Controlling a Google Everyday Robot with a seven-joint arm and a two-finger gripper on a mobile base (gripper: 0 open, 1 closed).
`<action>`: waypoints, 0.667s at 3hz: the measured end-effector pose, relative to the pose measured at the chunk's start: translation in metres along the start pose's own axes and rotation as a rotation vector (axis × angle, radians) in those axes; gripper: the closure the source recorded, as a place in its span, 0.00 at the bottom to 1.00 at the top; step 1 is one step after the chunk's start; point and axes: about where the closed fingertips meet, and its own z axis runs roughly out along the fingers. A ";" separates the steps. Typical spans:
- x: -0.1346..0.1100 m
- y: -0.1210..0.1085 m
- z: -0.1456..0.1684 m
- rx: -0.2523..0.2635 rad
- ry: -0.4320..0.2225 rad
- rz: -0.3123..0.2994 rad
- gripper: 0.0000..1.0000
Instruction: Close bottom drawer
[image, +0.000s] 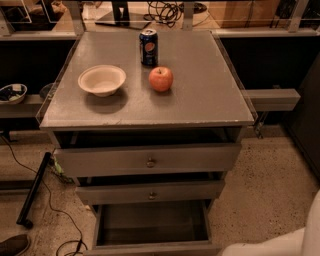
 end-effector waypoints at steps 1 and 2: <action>0.000 0.000 0.000 0.000 0.000 0.000 1.00; -0.006 -0.011 0.021 -0.012 -0.021 0.027 1.00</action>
Offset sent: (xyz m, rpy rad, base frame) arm 0.0211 0.0180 -0.0617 0.0437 0.0150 -0.0910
